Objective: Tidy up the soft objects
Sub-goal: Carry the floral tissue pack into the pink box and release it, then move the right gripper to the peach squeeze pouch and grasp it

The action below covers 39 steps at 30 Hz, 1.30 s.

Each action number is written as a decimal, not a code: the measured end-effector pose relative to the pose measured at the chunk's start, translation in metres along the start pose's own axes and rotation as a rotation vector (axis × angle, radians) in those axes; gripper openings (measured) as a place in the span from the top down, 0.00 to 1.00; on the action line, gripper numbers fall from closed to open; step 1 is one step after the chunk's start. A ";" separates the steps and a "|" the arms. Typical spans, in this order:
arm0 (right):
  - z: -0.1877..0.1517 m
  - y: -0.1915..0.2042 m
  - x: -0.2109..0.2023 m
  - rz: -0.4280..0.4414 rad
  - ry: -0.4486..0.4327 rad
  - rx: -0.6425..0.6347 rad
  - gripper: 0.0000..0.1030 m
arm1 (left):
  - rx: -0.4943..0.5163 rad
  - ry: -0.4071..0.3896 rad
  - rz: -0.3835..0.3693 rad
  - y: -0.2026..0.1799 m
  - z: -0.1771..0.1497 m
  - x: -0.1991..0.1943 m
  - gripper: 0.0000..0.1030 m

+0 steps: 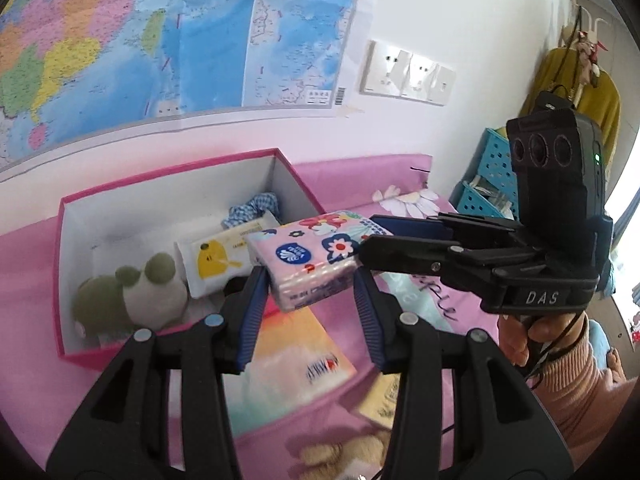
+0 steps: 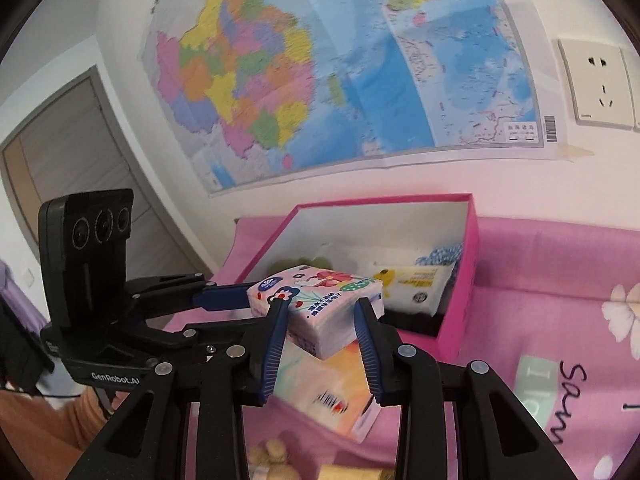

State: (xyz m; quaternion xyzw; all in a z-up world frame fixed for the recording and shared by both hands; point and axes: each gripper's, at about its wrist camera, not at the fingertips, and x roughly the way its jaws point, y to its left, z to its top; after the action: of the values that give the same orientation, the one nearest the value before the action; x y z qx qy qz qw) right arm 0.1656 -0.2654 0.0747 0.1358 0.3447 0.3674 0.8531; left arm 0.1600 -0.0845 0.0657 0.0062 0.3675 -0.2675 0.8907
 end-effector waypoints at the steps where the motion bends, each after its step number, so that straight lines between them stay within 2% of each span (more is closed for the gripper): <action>1: 0.003 -0.003 0.002 -0.003 0.000 0.000 0.67 | -0.003 0.008 0.009 0.002 0.004 0.007 0.55; 10: 0.019 -0.034 0.025 -0.062 0.005 0.037 0.67 | -0.047 0.064 0.050 0.014 0.021 0.053 0.55; 14: 0.024 -0.042 0.038 -0.096 -0.001 0.046 0.67 | -0.074 0.109 0.078 0.019 0.020 0.072 0.55; 17: 0.022 -0.044 0.042 -0.137 -0.004 0.057 0.67 | -0.075 0.114 0.080 0.019 0.013 0.073 0.55; 21: 0.014 -0.038 0.038 -0.144 -0.005 0.041 0.67 | -0.048 0.093 0.097 0.016 0.007 0.063 0.55; 27: 0.004 -0.033 0.021 -0.128 -0.007 0.048 0.65 | -0.027 0.035 0.074 0.015 -0.008 0.027 0.55; 34: -0.014 -0.012 -0.007 -0.044 0.006 0.036 0.60 | -0.016 -0.007 0.048 0.012 -0.041 -0.022 0.54; 39: -0.038 0.011 -0.021 0.026 0.054 -0.001 0.55 | -0.022 0.019 0.040 0.009 -0.075 -0.039 0.54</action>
State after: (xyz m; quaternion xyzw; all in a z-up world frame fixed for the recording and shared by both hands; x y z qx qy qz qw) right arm 0.1229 -0.2740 0.0627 0.1299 0.3657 0.3819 0.8388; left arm 0.0928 -0.0428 0.0348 0.0063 0.3789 -0.2455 0.8923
